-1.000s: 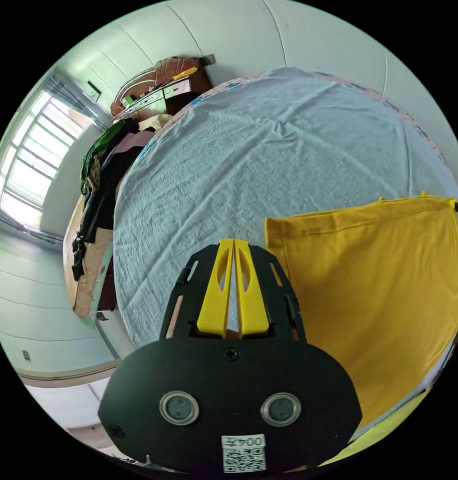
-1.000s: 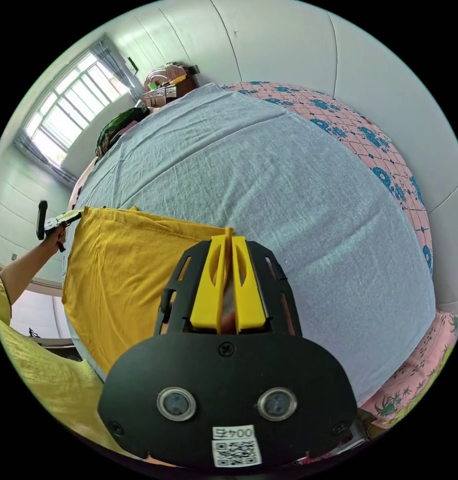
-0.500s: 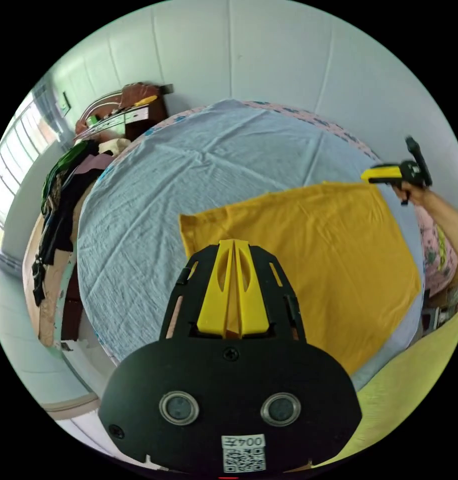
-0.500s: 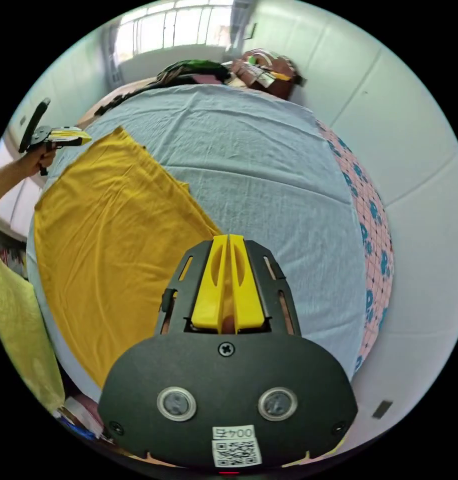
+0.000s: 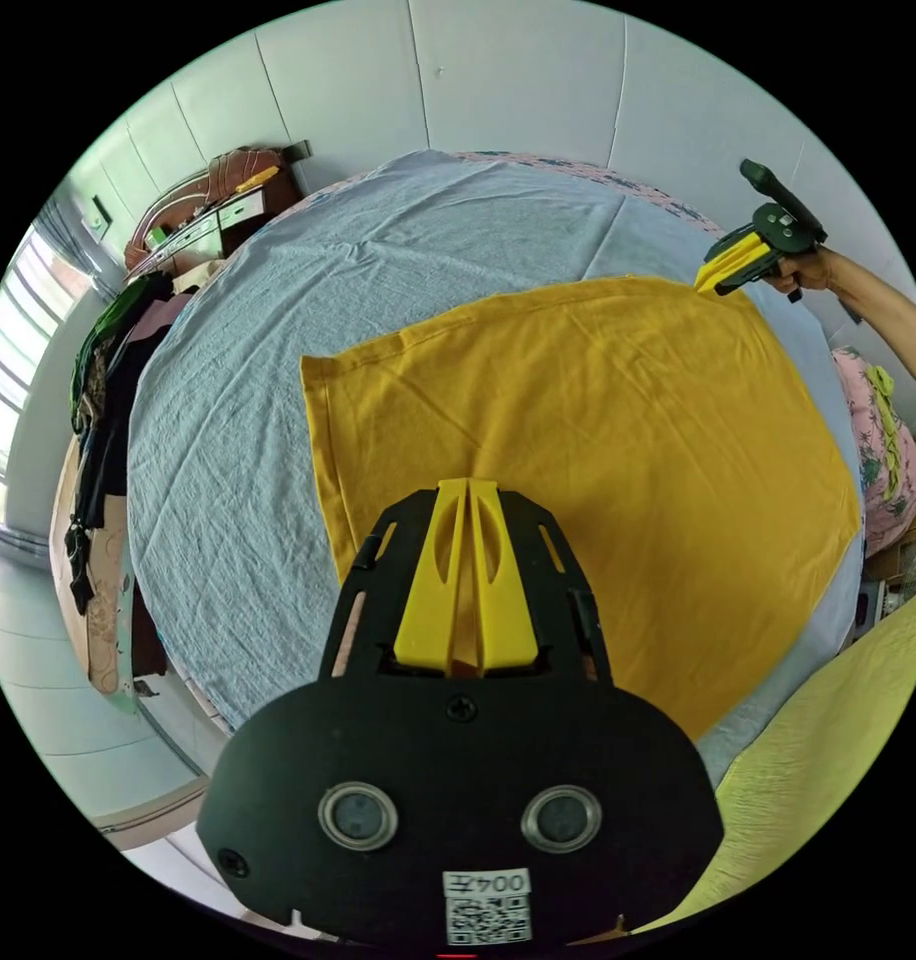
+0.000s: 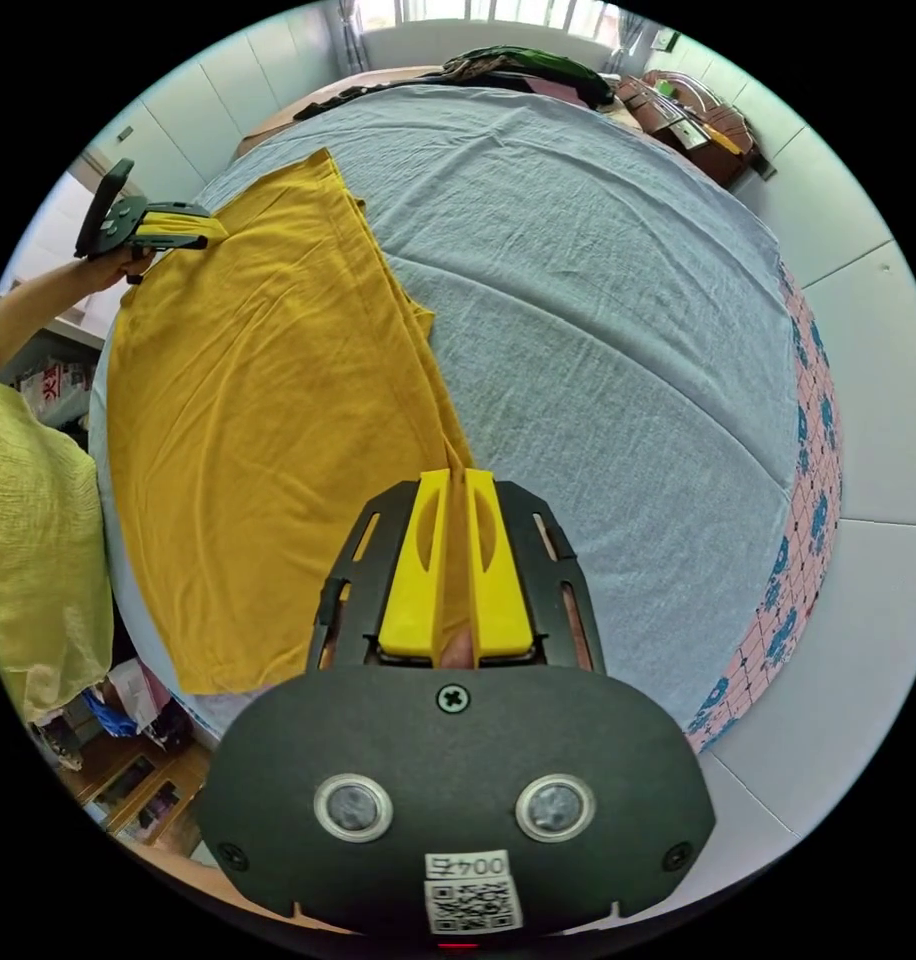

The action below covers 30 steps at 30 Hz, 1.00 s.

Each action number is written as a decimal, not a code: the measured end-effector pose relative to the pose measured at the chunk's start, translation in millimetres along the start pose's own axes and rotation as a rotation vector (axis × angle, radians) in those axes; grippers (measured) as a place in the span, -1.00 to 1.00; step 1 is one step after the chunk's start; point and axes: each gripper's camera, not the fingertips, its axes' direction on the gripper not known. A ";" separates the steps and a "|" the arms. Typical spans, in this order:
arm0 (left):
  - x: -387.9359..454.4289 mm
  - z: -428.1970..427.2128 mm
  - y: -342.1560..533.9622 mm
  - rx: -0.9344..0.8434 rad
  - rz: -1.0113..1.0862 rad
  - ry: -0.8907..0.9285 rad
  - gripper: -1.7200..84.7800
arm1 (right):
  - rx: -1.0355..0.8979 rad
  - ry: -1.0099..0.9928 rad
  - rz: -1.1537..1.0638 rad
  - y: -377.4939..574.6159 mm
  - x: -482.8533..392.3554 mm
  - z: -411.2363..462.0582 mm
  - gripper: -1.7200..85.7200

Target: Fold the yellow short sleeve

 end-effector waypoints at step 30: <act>-194.2 21.0 12.7 0.160 -0.373 0.226 -0.75 | 0.533 -0.432 0.936 215.5 53.8 66.3 -0.70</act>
